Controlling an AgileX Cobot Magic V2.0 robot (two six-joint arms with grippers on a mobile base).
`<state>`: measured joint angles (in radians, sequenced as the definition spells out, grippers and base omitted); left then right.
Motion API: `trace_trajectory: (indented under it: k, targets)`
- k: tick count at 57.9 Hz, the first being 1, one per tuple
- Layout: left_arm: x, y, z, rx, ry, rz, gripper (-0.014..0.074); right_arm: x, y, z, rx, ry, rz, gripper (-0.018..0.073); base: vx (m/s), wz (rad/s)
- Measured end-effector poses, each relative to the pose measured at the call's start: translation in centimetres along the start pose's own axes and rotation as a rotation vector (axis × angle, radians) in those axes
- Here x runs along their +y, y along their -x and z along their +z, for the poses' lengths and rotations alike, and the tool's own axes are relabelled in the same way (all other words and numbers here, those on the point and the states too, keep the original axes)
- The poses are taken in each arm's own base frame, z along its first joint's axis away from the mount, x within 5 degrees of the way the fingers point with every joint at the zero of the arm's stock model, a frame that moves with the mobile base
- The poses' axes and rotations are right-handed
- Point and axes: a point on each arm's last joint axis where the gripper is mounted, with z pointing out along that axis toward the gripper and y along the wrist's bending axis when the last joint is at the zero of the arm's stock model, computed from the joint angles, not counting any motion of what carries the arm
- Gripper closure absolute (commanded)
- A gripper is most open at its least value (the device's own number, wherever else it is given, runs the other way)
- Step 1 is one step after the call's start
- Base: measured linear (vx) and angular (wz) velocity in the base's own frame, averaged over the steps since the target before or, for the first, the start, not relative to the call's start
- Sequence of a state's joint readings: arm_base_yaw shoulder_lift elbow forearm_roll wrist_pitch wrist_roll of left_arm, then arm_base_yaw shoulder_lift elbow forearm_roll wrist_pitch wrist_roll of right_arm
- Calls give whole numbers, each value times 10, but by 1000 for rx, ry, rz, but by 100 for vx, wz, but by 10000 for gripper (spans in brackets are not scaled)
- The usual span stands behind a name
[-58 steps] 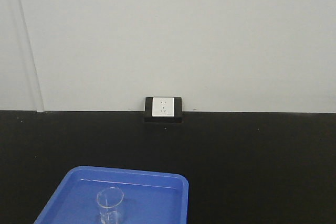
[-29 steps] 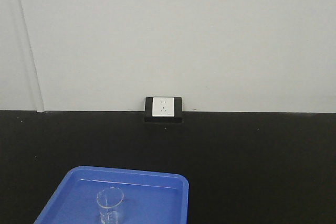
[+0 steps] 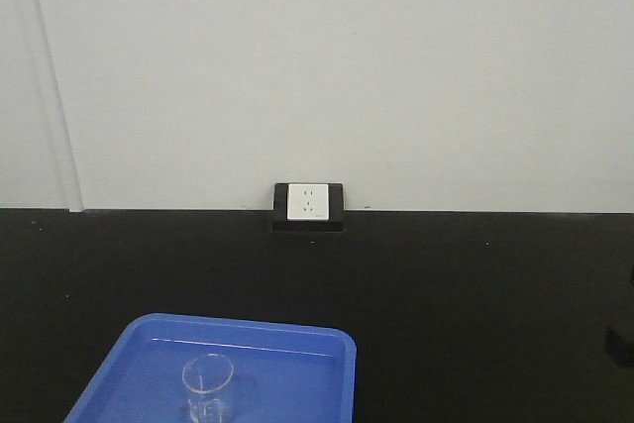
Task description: Move beaker to silver tray on left bench
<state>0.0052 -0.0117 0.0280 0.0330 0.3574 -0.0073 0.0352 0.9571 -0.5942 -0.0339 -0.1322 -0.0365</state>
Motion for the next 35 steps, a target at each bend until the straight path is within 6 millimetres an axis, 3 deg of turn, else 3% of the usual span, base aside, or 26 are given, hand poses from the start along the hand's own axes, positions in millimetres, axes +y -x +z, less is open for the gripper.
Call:
trace_trajectory:
  k: [11,20,27,35]
  targets:
    - [0,0,0,0,0,0,595,2,-29,34,137,10,1,549,0,0]
    - [0,0,0,0,0,0,595,2,-31,38,134,11,1,461,0,0]
    - [0,0,0,0,0,0,595,2,-29,39,121,10,1,322,0,0]
    - [0,0,0,0,0,0,595,2,-29,39,122,7,16,92,0,0]
